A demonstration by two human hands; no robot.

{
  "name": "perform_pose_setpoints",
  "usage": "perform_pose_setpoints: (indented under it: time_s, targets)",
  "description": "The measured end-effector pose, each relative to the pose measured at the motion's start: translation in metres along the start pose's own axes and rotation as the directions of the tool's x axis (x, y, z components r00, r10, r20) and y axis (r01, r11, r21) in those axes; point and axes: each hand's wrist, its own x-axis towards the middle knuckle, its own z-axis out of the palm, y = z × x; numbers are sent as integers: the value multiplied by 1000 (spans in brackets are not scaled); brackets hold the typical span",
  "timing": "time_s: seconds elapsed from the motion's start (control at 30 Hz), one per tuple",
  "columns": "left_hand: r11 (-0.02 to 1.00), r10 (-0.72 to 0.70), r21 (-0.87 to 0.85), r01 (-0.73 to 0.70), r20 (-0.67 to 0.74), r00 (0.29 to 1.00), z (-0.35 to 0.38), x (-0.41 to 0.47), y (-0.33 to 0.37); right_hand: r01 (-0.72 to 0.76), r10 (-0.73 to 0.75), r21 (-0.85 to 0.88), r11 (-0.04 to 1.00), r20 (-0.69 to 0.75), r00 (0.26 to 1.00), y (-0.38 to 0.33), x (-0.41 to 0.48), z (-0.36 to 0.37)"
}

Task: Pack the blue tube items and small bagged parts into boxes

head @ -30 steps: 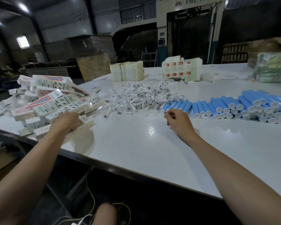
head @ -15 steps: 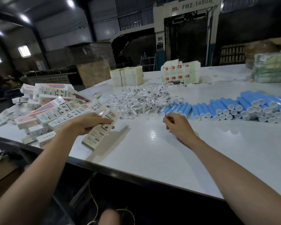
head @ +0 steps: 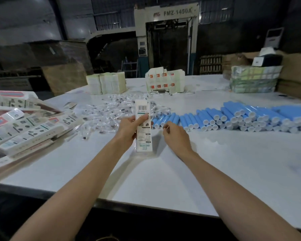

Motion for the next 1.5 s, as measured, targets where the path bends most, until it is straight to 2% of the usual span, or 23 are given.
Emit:
perform_pose_setpoints:
  time_s: [0.17, 0.3, 0.4, 0.63, 0.73, 0.83, 0.93, 1.1, 1.17, 1.23, 1.33, 1.37, 1.43, 1.5]
  targets:
    - [991, 42, -126, -42, -4, 999, 22, 2, -29, -9, -9, -371, 929, -46, 999, 24, 22, -15]
    - [981, 34, -193, -31, 14, 999, 18, 2, -34, 13, 30, -518, 856, 76, 997, 41, 25, -10]
    - [982, 20, -190, -13, 33, 999, 17, -1, -33, 9, 56, -539, 842, 103, 993, 43, 22, -9]
    - [990, 47, -134, -33, 98, 994, 22, -10, -30, 69, -6, -646, 760, 100, 995, 29, 8, -25]
    - [992, 61, -115, -50, 102, 993, 20, -12, -30, 51, 51, -700, 712, 124, 991, 20, 0, -32]
    - [994, 93, -63, -87, 97, 991, 19, -14, -30, -7, 172, -738, 675, 148, 974, 15, -4, -38]
    - [994, 107, -36, -104, 106, 989, 20, -18, -27, -57, 240, -739, 671, 144, 960, 12, 1, -43]
    - [993, 117, -26, -115, 123, 985, 19, -19, -26, 1, 157, -732, 682, 148, 976, 17, -2, -36]
    - [992, 126, -40, -122, 132, 983, 17, -19, -25, -23, 169, -654, 756, 161, 972, 18, 0, -38]
    - [991, 128, -49, -122, 145, 981, 17, -19, -24, -130, 208, -474, 871, 116, 971, 13, 8, -52]
    - [989, 136, -80, -124, 173, 975, 16, -19, -23, -246, 246, 8, 969, -31, 969, -6, 26, -83]
    - [988, 144, -85, -130, 182, 973, 17, -19, -23, -232, 254, 235, 944, -68, 965, -15, 31, -92]
    - [985, 163, -92, -148, 200, 966, 17, -19, -23, -170, 271, 641, 748, -61, 961, -36, 40, -106]
    - [983, 180, -86, -165, 211, 961, 18, -20, -23, -123, 241, 829, 545, -15, 970, -53, 50, -109]
